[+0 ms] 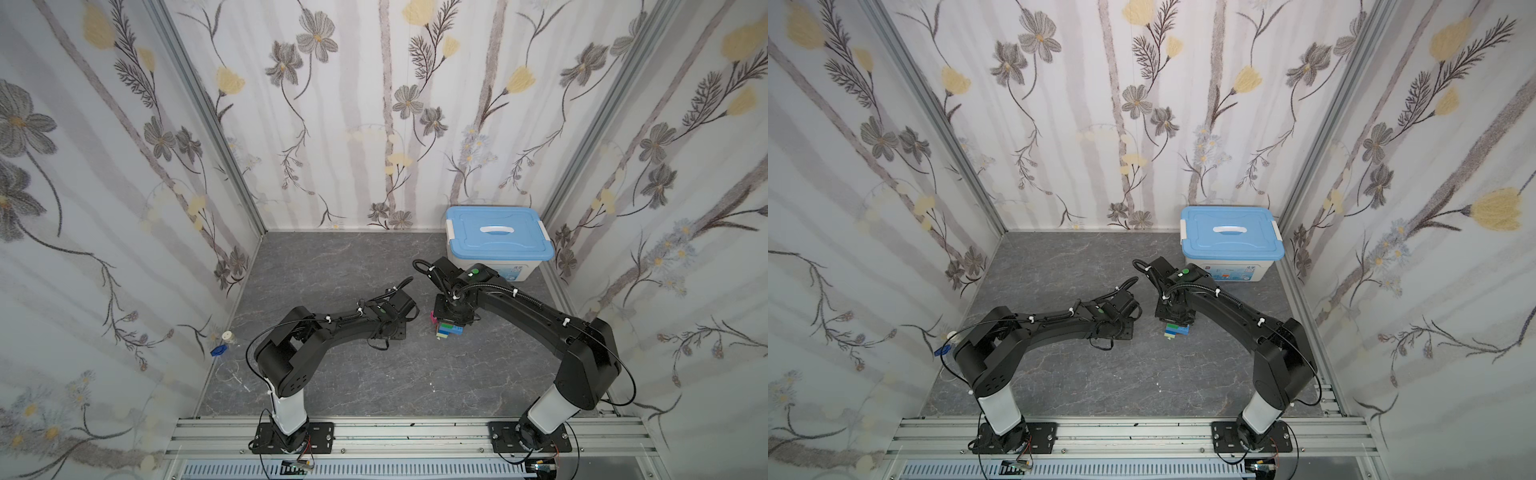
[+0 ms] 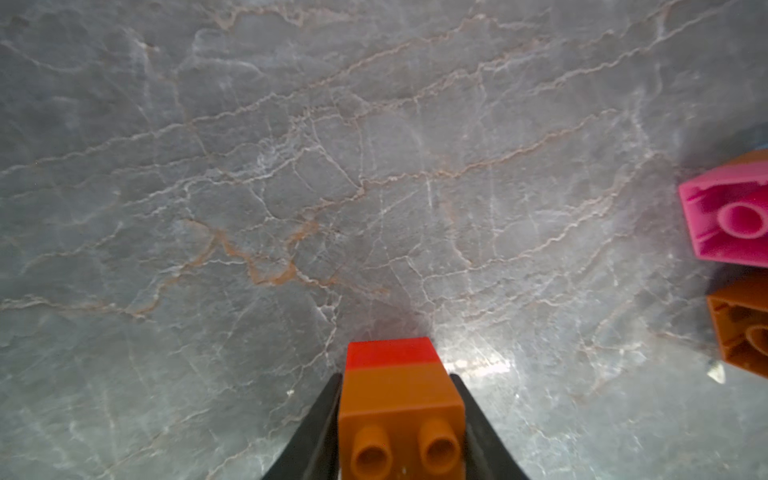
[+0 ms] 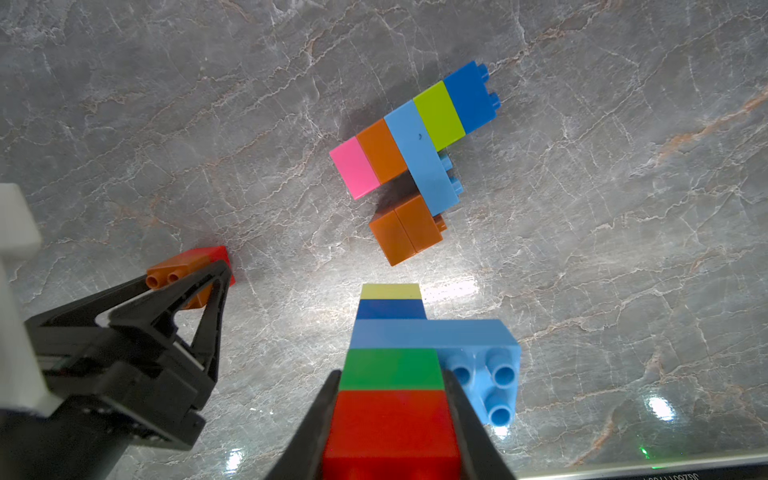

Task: Assemble the letter h with lego
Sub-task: Move the lego brick at the center of the board, then assemble the lego brick with the lego brick.

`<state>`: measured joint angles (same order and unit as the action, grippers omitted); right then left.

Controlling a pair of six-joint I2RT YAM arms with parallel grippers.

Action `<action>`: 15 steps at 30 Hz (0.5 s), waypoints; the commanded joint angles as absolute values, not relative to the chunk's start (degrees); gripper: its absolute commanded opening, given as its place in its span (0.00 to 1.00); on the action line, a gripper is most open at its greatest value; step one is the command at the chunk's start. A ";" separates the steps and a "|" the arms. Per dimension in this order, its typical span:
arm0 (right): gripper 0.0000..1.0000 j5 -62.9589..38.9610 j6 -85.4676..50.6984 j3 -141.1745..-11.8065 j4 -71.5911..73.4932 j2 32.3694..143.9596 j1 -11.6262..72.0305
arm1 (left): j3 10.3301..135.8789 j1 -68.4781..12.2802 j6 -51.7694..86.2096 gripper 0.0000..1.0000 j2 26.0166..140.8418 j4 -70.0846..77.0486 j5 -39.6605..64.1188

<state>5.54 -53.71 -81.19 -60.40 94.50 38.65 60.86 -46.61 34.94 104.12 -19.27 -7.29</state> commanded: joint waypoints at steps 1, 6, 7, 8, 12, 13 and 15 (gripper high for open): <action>0.16 5.92 -55.33 -82.22 -60.49 94.41 38.63 | 61.68 -46.75 36.10 0.43 105.24 -19.10 -7.95; 0.16 5.37 -56.34 -83.12 -60.29 94.64 38.78 | 61.39 -47.20 37.12 0.58 102.59 -18.90 -7.29; 0.16 5.51 -56.42 -83.45 -60.29 94.72 38.99 | 60.97 -47.18 37.22 0.60 101.33 -18.73 -7.42; 0.16 5.62 -56.73 -83.80 -60.31 94.84 39.25 | 60.75 -47.20 37.05 0.63 99.72 -18.93 -7.83; 0.16 7.51 -57.83 -86.83 -61.40 96.42 40.75 | 59.98 -46.53 36.43 0.75 92.64 -21.85 -12.80; 0.16 8.29 -58.04 -88.42 -62.17 97.29 41.42 | 58.82 -46.15 36.39 0.77 90.21 -21.81 -14.03; 0.17 9.60 -58.88 -91.31 -62.86 98.92 43.21 | 56.38 -44.47 36.56 0.80 85.80 -21.54 -15.53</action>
<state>6.72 -56.82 -88.75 -61.34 97.80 41.74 58.26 -45.78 36.25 89.08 -19.92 -11.03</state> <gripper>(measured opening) 0.339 0.798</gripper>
